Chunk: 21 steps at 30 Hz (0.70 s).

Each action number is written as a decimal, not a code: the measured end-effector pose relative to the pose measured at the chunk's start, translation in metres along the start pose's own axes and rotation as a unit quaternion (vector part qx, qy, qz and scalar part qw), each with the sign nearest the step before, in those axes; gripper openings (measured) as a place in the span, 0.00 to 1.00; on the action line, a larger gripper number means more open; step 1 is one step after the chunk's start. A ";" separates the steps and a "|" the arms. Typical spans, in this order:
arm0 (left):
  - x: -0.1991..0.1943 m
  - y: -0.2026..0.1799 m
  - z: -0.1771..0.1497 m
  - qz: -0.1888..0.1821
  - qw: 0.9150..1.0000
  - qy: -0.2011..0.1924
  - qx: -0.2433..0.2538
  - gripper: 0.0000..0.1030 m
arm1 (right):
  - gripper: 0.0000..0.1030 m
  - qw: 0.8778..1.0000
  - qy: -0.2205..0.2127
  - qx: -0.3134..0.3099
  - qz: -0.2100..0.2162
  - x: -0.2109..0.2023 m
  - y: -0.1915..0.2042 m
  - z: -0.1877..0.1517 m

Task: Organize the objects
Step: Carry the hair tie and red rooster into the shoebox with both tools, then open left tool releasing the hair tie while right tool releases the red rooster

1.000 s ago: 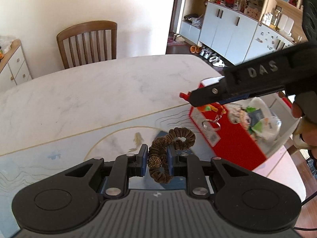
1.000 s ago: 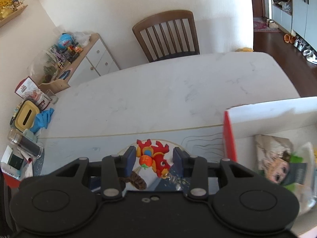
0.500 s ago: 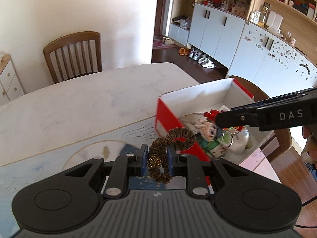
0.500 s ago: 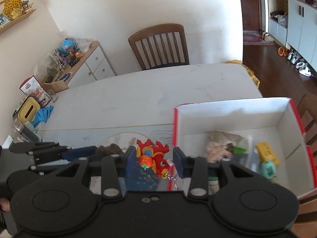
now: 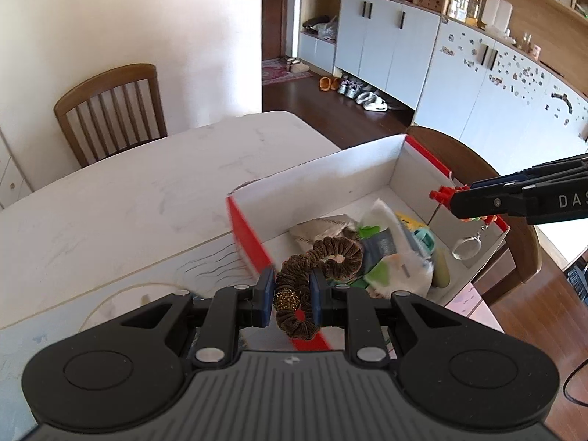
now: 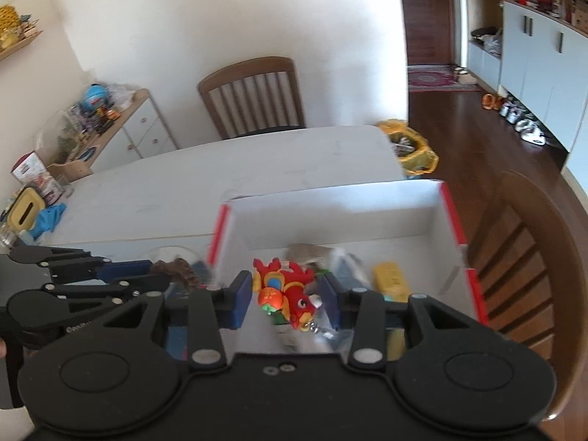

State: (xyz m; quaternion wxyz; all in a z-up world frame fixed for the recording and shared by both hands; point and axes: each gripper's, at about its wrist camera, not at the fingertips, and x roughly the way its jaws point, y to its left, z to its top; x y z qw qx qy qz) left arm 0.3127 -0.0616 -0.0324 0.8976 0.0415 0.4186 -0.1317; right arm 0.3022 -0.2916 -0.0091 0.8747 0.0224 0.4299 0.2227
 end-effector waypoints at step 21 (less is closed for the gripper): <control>0.111 -0.039 0.055 0.001 0.998 0.032 0.054 0.19 | 0.39 0.997 0.049 -0.064 -0.016 0.053 -0.035 -0.019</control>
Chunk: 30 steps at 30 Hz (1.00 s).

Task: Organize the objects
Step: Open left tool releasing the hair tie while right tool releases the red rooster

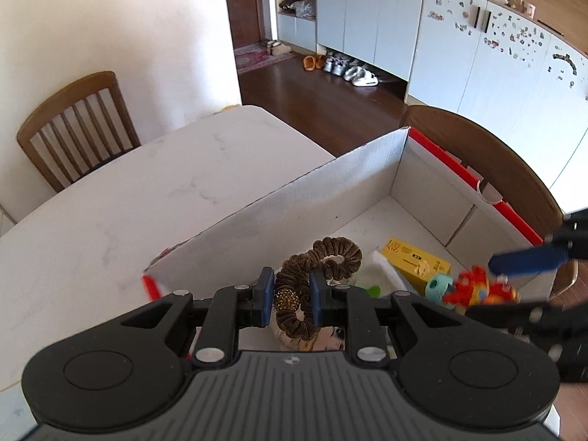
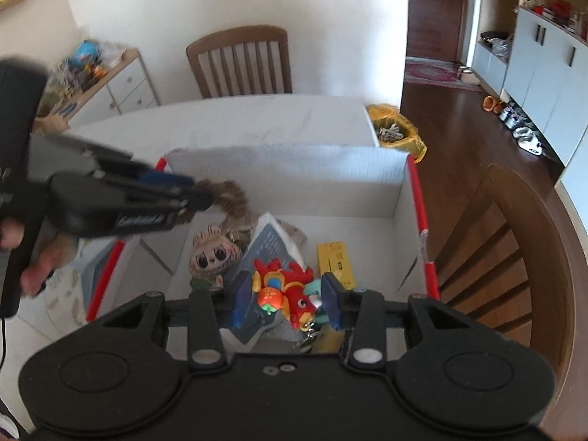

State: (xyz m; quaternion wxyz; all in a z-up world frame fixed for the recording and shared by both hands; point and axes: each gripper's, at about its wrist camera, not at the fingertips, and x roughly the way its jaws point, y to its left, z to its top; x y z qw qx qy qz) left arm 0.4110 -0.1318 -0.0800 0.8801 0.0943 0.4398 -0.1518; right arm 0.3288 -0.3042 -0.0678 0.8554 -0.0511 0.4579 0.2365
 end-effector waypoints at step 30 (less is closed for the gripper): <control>0.044 -0.013 0.005 -0.033 0.998 0.051 0.000 0.19 | 0.42 1.000 0.022 0.002 -0.019 0.032 0.000 -0.018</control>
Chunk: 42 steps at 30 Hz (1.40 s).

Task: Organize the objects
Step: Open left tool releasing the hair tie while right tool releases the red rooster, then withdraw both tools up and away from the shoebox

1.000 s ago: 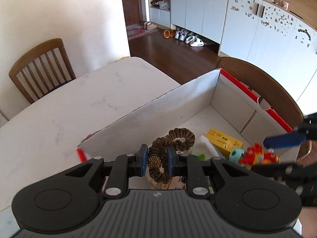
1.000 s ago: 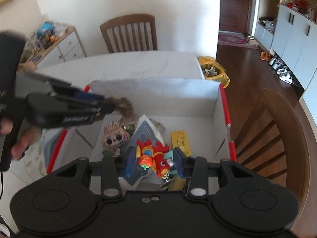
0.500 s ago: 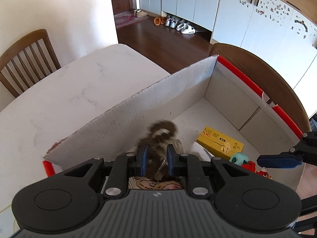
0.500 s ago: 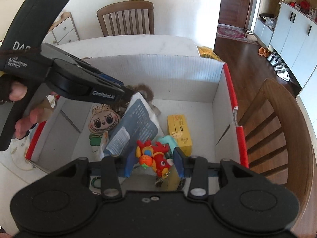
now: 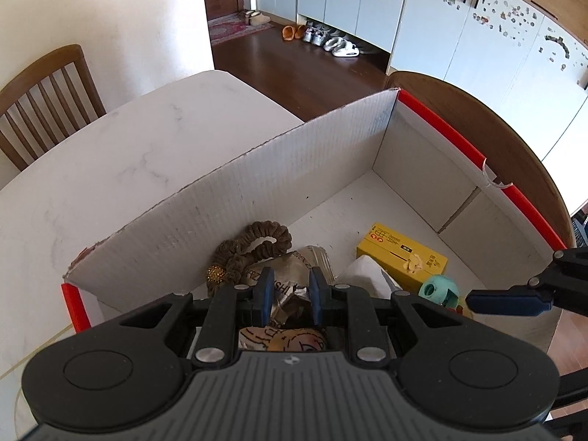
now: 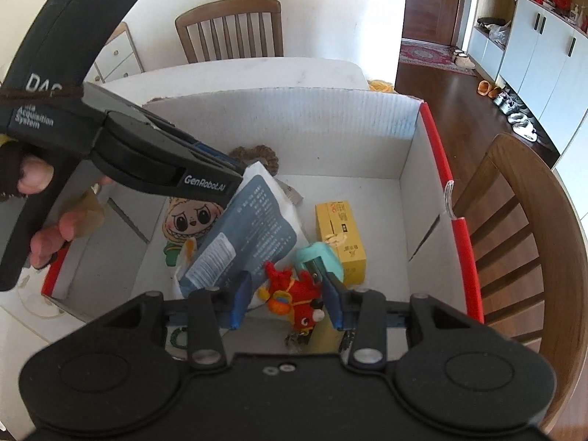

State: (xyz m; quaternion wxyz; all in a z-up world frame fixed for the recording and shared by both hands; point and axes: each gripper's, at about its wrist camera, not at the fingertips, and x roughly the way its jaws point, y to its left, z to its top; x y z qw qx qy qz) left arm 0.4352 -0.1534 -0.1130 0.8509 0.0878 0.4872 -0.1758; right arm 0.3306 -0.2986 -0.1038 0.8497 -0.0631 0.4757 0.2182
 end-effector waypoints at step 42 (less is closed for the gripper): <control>-0.158 0.006 -0.074 0.018 0.988 -0.144 -0.053 0.84 | 0.78 0.987 -0.146 0.035 0.050 -0.105 0.028 -0.008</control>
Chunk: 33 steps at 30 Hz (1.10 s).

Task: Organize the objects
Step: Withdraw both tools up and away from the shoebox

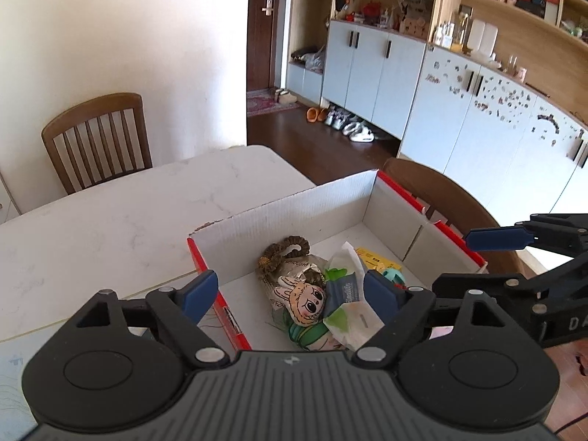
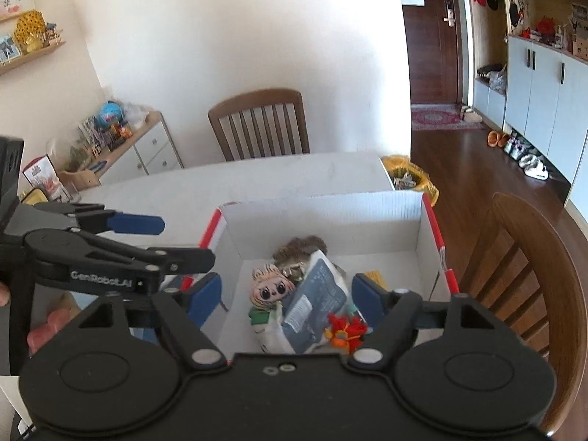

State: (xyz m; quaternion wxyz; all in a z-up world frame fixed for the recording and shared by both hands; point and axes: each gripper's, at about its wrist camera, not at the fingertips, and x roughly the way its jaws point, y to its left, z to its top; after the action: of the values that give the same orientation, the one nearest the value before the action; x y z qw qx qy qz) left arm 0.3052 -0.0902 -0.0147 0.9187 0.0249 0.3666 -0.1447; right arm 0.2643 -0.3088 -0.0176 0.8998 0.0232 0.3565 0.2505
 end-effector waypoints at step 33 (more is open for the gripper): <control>-0.084 -0.010 -0.047 0.000 0.996 -0.087 -0.008 1.00 | 0.99 0.997 -0.069 0.030 0.012 -0.046 0.023 -0.038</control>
State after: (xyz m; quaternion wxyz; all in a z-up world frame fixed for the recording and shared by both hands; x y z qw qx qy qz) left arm 0.2132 -0.0714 0.0085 0.9473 0.0046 0.2867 -0.1428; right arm 0.2010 -0.3148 -0.0120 0.9180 0.0719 0.3011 0.2479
